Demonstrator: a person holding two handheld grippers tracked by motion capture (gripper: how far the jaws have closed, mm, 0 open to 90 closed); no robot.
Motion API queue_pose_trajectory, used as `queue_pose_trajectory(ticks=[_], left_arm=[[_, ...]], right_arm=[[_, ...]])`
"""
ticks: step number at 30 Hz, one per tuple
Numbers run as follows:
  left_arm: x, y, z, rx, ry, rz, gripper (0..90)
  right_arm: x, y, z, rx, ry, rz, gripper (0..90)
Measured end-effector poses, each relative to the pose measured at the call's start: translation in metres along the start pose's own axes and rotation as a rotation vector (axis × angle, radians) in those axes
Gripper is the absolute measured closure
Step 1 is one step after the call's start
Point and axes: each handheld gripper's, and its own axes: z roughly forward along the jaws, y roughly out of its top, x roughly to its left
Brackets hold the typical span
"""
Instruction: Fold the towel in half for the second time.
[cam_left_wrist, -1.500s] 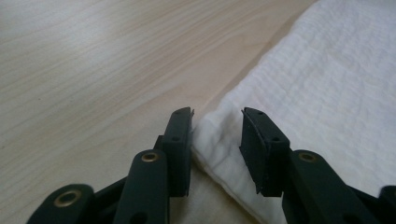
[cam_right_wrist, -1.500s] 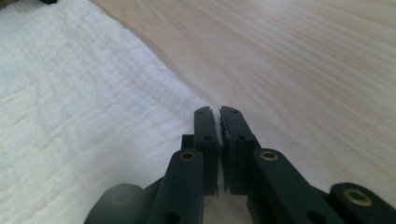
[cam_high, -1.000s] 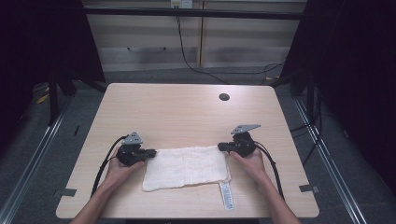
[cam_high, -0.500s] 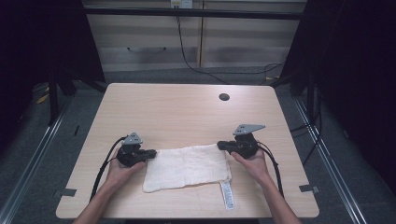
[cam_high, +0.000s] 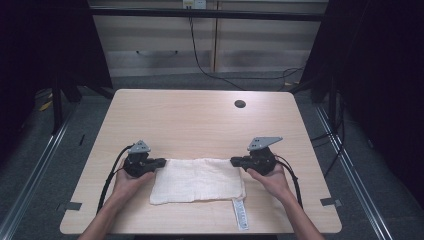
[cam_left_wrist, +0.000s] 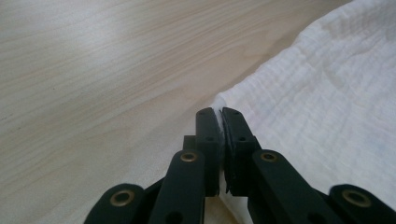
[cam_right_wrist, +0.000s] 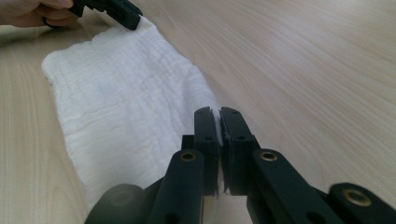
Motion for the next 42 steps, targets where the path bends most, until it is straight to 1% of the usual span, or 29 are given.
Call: queue_pose_trajectory(ticks=[3, 6, 7, 8, 10, 11, 13, 14, 16, 18, 19, 21, 22, 24, 26, 27, 29, 30, 32, 34, 37, 39, 42], left_arm=[[0.001, 0.000, -0.001, -0.006, 0.007, -0.009, 86.4], [0.003, -0.002, -0.001, -0.009, 0.009, -0.019, 86.3], [0.004, -0.002, -0.001, -0.003, 0.013, -0.010, 86.3], [0.003, -0.003, -0.001, -0.005, 0.016, -0.020, 86.3], [0.004, -0.004, -0.002, -0.011, 0.022, -0.028, 86.4], [0.005, -0.004, -0.003, -0.007, 0.022, -0.025, 86.3], [0.006, -0.004, -0.004, -0.016, 0.032, -0.030, 86.4], [0.006, -0.003, -0.006, -0.028, 0.034, -0.043, 86.4], [0.007, -0.002, -0.008, -0.048, 0.035, -0.055, 86.4], [0.009, 0.001, -0.011, -0.066, 0.043, -0.064, 86.4], [0.009, 0.003, -0.012, -0.076, 0.042, -0.069, 86.3], [0.010, 0.008, -0.016, -0.106, 0.048, -0.067, 86.4], [0.011, 0.010, -0.018, -0.119, 0.047, -0.074, 86.3], [0.012, 0.015, -0.019, -0.125, 0.064, -0.067, 86.3], [0.016, 0.018, -0.020, -0.157, 0.067, -0.094, 86.4], [0.016, 0.019, -0.019, -0.158, 0.074, -0.092, 86.4], [0.017, 0.017, -0.019, -0.150, 0.082, -0.084, 86.4], [0.017, 0.016, -0.019, -0.151, 0.084, -0.090, 86.4], [0.019, 0.014, -0.019, -0.156, 0.091, -0.103, 86.4], [0.021, 0.013, -0.020, -0.160, 0.093, -0.115, 86.3], [0.022, 0.013, -0.020, -0.166, 0.099, -0.125, 86.3], [0.022, 0.012, -0.019, -0.168, 0.095, -0.134, 86.3], [0.022, 0.012, -0.016, -0.158, 0.094, -0.129, 86.4]], right_arm=[[0.002, 0.000, -0.002, -0.011, 0.015, 0.000, 86.5], [0.008, 0.000, -0.003, -0.006, 0.028, -0.004, 86.5], [0.009, -0.001, -0.003, -0.005, 0.033, -0.007, 86.5], [0.011, -0.001, -0.003, -0.006, 0.041, -0.007, 86.5], [0.015, -0.001, -0.004, -0.004, 0.048, -0.019, 86.5], [0.016, -0.002, -0.004, -0.006, 0.052, -0.026, 86.5], [0.018, -0.002, -0.004, -0.003, 0.055, -0.031, 86.5], [0.018, -0.002, -0.003, -0.003, 0.051, -0.037, 86.5], [0.015, 0.001, -0.003, 0.001, 0.033, -0.042, 86.6], [0.006, 0.006, -0.002, -0.014, 0.014, -0.027, 86.7], [0.003, 0.009, -0.002, -0.017, 0.006, -0.026, 86.7], [-0.004, 0.016, -0.001, -0.021, -0.021, -0.028, 86.8], [-0.006, 0.019, -0.001, -0.024, -0.030, -0.034, 86.8], [-0.011, 0.025, -0.002, -0.044, -0.040, -0.026, 86.8], [-0.013, 0.030, -0.002, -0.059, -0.040, -0.025, 86.8], [-0.012, 0.031, -0.001, -0.065, -0.034, -0.027, 86.8], [-0.006, 0.029, 0.002, -0.057, -0.024, -0.045, 86.8], [-0.001, 0.027, 0.005, -0.042, -0.016, -0.057, 86.8], [0.005, 0.023, 0.010, -0.027, -0.009, -0.069, 86.8], [0.012, 0.018, 0.014, -0.012, 0.008, -0.079, 86.8], [0.019, 0.012, 0.017, 0.009, 0.027, -0.086, 86.8], [0.023, 0.008, 0.018, 0.017, 0.043, -0.088, 86.8], [0.026, 0.003, 0.018, 0.031, 0.052, -0.093, 86.8]])
